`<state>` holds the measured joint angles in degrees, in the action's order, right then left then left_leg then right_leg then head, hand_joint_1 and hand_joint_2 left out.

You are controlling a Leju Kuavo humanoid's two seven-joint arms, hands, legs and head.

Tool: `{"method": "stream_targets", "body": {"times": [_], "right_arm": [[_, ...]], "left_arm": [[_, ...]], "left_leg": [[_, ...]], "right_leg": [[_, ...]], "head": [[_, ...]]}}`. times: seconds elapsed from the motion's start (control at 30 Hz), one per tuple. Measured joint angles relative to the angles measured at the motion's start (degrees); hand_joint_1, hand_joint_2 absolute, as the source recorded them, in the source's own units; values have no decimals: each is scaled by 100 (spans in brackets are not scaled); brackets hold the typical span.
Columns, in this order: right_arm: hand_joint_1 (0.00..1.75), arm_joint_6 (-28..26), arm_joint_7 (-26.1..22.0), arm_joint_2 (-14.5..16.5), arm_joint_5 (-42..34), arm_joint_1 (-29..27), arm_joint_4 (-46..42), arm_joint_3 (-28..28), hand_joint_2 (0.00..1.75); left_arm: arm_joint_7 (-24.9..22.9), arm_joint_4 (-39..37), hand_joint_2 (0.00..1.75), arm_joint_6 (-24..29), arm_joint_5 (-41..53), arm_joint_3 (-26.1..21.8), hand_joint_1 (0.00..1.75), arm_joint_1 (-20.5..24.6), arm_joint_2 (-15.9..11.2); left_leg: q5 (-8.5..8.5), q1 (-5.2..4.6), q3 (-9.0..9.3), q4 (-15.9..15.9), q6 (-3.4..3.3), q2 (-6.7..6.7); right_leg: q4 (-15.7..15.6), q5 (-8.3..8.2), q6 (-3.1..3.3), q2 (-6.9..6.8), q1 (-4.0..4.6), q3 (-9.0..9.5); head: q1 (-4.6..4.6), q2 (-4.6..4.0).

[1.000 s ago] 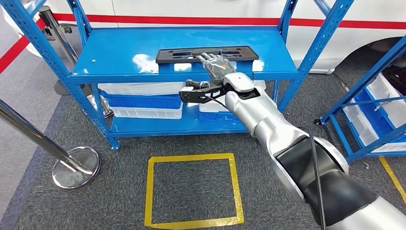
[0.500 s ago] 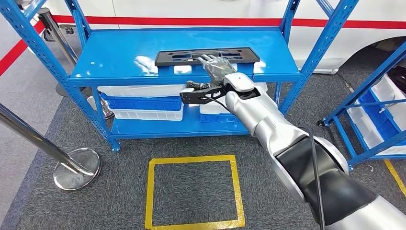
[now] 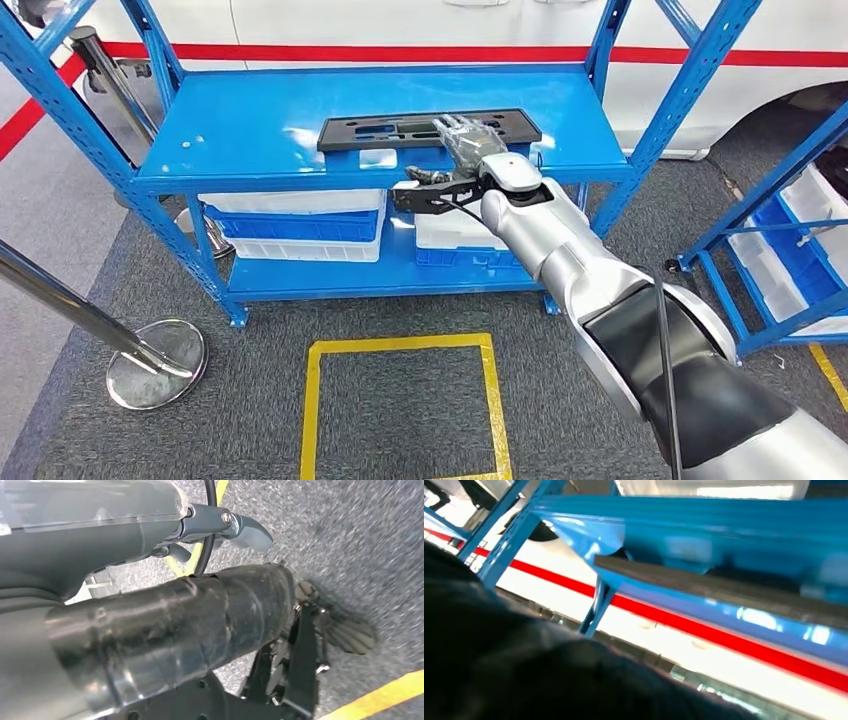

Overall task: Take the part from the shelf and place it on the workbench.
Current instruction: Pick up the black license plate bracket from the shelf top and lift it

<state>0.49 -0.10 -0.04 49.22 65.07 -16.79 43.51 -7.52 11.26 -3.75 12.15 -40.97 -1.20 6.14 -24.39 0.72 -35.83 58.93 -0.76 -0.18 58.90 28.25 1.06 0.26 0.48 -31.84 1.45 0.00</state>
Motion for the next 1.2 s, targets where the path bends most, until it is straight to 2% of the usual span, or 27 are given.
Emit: {"method": "stream_targets", "body": {"times": [0.07,0.1,0.2,0.23,0.27,0.3,0.33,0.37,0.4,0.43,0.47,0.53,0.6,0.63,0.7,0.73,0.77,0.8,0.83,0.9,0.93,0.97,1.03,1.1,1.13,1.2], "right_arm": [[0,-2,-3,-18,0,-4,4,-2,0],[0,-3,-3,-29,0,1,4,-3,0],[0,10,-11,-59,7,-39,17,-4,0],[0,20,-25,-63,18,-71,27,-4,0],[0,28,-46,-65,34,-99,35,-4,0],[0,34,-76,-66,54,-116,42,-4,0],[0,34,-105,-66,73,-126,46,-4,0],[0,39,-127,-66,87,-128,49,-4,0],[0,49,-144,-64,98,-129,51,-3,0],[0,60,-153,-60,105,-135,54,-3,0],[0,72,-157,-52,111,-142,56,-3,0],[0,82,-167,-38,126,-152,56,-3,0],[0,86,-175,-34,138,-144,52,-3,0],[0,92,-184,-31,143,-143,51,-4,0],[0,115,-210,-16,152,-157,52,-4,0],[0,126,-222,-9,159,-173,52,-4,0],[0,132,-229,-3,164,-187,52,-4,0],[0,135,-234,0,169,-196,52,-4,0],[0,134,-236,3,174,-200,52,-4,0],[0,133,-237,7,180,-198,52,-4,0],[0,133,-238,8,183,-197,52,-4,0],[0,133,-239,9,185,-199,53,-4,0],[0,131,-241,11,190,-202,48,-4,0],[0,126,-242,9,195,-186,42,-4,0],[0,125,-242,7,197,-175,40,-4,0],[0,128,-243,3,199,-178,46,-4,0]], "left_arm": [[0,8,0,-3,4,-13,0,-12,7],[0,11,0,-4,6,-21,0,-16,10],[0,22,0,-5,22,-59,0,-15,13],[0,27,0,-5,34,-73,0,-12,13],[0,30,0,-5,51,-84,0,-12,13],[1,31,0,-7,70,-93,0,-13,13],[2,31,0,-7,85,-99,0,-17,13],[6,31,0,-7,99,-102,0,-20,13],[12,32,0,-7,111,-104,0,-23,13],[20,35,0,-8,120,-106,0,-21,13],[31,38,0,-13,132,-108,0,-15,14],[43,43,0,-27,154,-110,0,2,17],[43,44,0,-35,167,-113,0,6,20],[42,44,0,-36,172,-116,0,5,20],[42,48,0,-37,180,-130,0,8,17],[42,51,0,-39,185,-136,0,10,16],[42,54,0,-43,193,-140,0,7,15],[42,56,0,-49,202,-143,0,1,15],[42,57,0,-56,211,-145,0,-6,15],[42,58,0,-66,223,-152,0,-18,11],[42,59,0,-68,226,-157,0,-17,9],[42,61,0,-71,230,-166,0,-12,7],[43,70,0,-77,239,-193,0,-1,11],[44,77,0,-82,243,-221,0,-9,21],[44,77,0,-84,244,-231,0,-14,26],[56,78,0,-97,251,-242,0,-14,26]], "left_leg": [[-2,32,76,-91,-40,5],[-6,51,124,-137,-62,13],[-68,64,212,-168,-107,21],[-100,71,245,-165,-104,13],[-141,83,289,-156,-89,2],[-191,100,341,-140,-64,-8],[-251,115,389,-119,-28,-15],[-308,121,423,-93,14,-19],[-353,118,437,-67,58,-24],[-380,113,432,-50,100,-27],[-388,107,425,-51,134,-29],[-417,115,431,-58,194,-22],[-552,123,339,201,226,-6],[-668,122,188,500,229,0],[-896,107,-278,1278,227,1],[-908,97,-478,1534,218,1],[-814,86,-595,1608,196,1],[-601,70,-596,1449,159,1],[-310,43,-497,1097,104,0],[67,-11,-244,426,-21,3],[109,-35,-146,217,-67,5],[63,-48,-97,142,-93,5],[18,-36,-13,4,-107,2],[17,5,97,-128,-122,5],[14,24,152,-179,-131,10],[-17,22,210,-196,-151,14]], "right_leg": [[90,80,-55,0,-2,-26],[285,174,-85,2,-9,-123],[1304,498,-166,0,-93,-746],[1502,481,-194,-1,-126,-913],[1490,344,-221,-4,-159,-980],[1275,103,-247,-9,-190,-946],[918,-172,-273,-16,-219,-840],[606,-368,-290,-18,-222,-718],[348,-453,-285,-18,-216,-608],[217,-447,-262,-16,-196,-552],[193,-386,-221,-11,-168,-531],[138,-330,-129,-6,-170,-497],[85,-293,-43,0,-187,-401],[65,-270,-2,1,-182,-349],[57,-213,59,2,-145,-271],[57,-182,76,4,-120,-232],[58,-146,87,7,-95,-185],[58,-105,92,11,-72,-129],[58,-61,95,14,-50,-65],[47,18,80,16,-21,36],[43,42,61,14,-14,54],[33,55,37,13,-15,53],[8,81,-18,8,-12,57],[150,189,-76,6,-11,12],[384,298,-105,6,-20,-106],[1095,523,-163,7,-68,-537]], "head": [[3,0],[5,0],[4,0],[4,0],[4,0],[4,0],[6,0],[5,0],[9,0],[10,0],[13,0],[15,0],[15,0],[15,0],[14,0],[14,0],[14,0],[14,0],[14,0],[17,0],[16,0],[16,0],[12,0],[17,0],[20,0],[20,0]]}}
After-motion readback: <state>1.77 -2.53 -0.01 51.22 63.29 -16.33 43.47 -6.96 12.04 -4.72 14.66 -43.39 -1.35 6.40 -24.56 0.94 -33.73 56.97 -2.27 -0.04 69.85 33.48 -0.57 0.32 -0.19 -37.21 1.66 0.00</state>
